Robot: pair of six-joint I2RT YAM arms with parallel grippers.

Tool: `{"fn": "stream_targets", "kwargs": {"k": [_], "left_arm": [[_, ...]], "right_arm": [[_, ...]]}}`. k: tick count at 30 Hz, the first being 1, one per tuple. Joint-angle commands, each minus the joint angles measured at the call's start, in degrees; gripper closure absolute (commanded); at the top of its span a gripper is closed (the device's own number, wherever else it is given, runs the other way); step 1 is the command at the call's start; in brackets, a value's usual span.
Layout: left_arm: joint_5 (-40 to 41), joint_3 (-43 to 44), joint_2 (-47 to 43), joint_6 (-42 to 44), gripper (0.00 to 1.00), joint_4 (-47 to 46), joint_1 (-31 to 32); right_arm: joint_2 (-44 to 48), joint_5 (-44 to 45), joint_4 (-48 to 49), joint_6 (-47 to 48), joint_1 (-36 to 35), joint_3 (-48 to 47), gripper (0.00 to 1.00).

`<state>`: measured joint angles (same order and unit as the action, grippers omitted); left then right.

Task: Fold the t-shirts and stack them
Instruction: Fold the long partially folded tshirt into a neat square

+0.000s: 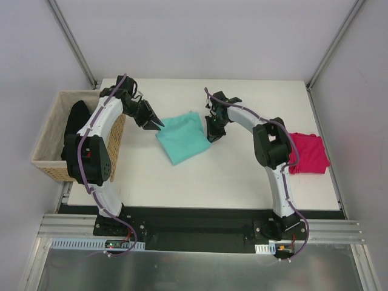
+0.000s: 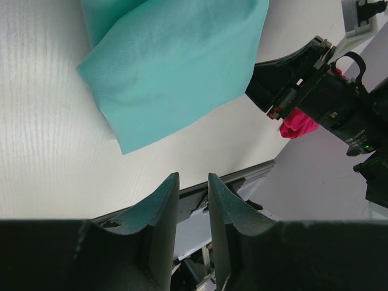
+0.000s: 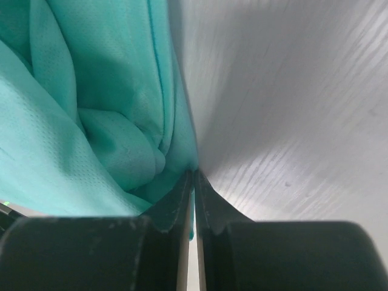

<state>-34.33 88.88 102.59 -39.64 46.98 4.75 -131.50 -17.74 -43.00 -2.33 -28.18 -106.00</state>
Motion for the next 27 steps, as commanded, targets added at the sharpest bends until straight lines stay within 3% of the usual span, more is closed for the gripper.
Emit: {"fn": "stream_targets", "kwargs": {"k": [1,12,15,27], "left_arm": [[-0.8,-0.8,-4.9,0.2,0.75,0.7,-0.9],[1.3,-8.3,-9.5,1.8,0.75,0.7,-1.2],[1.5,-8.1,-8.9,2.6,0.75,0.7,-1.2],[-1.0,6.2,3.8,5.4,0.74,0.8,-2.5]], "right_arm": [[4.7,-0.5,-0.5,-1.1,-2.9,4.0,0.93],[10.6,2.9,0.6,-4.5,-9.1,11.0,0.94],[11.3,6.0,0.0,-5.2,-9.3,11.6,0.87],[19.2,27.6,-9.4,-5.3,-8.8,5.0,0.80]]}}
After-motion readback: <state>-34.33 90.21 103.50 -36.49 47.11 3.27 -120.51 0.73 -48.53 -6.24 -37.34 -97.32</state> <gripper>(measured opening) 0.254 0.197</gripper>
